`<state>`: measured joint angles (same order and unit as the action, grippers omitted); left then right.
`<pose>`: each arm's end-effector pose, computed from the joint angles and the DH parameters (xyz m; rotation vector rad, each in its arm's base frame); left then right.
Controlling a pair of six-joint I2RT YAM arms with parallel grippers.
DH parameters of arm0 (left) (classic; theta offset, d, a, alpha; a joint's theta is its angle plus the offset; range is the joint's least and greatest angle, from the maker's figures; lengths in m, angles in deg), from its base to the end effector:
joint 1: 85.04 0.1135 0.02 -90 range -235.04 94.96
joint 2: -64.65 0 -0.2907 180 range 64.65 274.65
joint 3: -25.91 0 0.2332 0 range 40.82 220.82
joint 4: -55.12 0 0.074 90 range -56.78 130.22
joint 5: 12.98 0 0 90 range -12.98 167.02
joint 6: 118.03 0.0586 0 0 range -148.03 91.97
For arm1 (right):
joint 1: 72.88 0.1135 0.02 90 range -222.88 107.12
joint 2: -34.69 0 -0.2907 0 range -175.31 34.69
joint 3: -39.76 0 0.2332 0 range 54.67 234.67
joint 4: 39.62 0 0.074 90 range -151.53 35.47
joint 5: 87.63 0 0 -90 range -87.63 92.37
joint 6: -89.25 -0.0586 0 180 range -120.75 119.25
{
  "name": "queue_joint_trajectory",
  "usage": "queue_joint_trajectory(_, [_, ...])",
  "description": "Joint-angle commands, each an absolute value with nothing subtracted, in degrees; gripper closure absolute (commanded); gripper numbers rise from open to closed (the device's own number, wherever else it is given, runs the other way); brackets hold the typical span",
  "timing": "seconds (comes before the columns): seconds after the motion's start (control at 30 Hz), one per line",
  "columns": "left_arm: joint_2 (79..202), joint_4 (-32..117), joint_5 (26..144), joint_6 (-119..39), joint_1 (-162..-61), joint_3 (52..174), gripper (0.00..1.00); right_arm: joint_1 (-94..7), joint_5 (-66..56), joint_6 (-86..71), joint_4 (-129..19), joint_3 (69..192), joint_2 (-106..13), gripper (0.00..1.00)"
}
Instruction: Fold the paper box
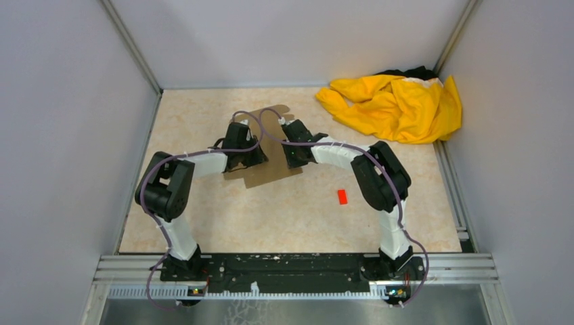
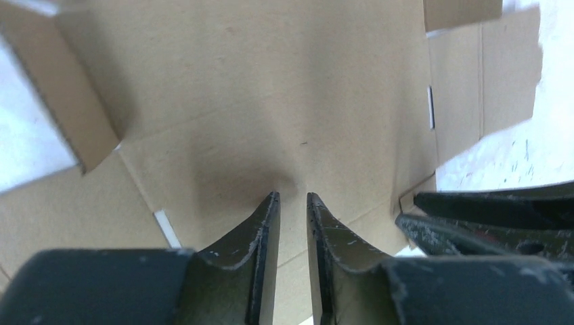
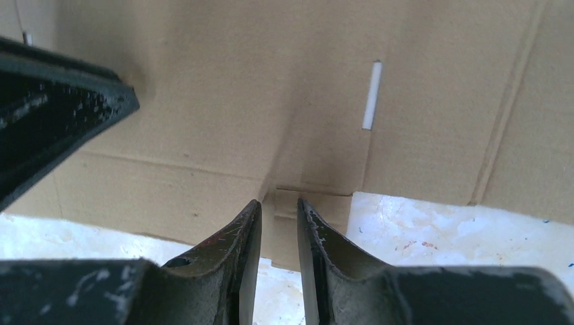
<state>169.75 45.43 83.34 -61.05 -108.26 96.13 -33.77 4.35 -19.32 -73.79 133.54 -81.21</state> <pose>0.3478 -0.1562 0.1680 -0.1513 2.4214 -0.5966 0.3400 0.2738 0.1769 -0.4483 2.5503 0.3392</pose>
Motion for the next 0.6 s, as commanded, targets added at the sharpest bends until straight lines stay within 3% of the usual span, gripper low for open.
queue_joint_trajectory(0.0, [169.07, 30.21, 84.94, -57.82, -107.7, 94.46, 0.68, -33.78, 7.29, -20.09, -78.55, 128.33, -88.69, 0.73])
queue_joint_trajectory(0.4, [161.22, 31.28, 87.71, -57.45, -105.21, 92.24, 0.54, -33.79, 5.78, -20.7, -78.35, 128.19, -89.15, 0.73])
queue_joint_trajectory(0.57, [165.15, 32.63, 88.45, -57.21, -105.12, 93.48, 0.63, -33.78, 5.65, -21.38, -77.73, 126.32, -88.43, 0.73])
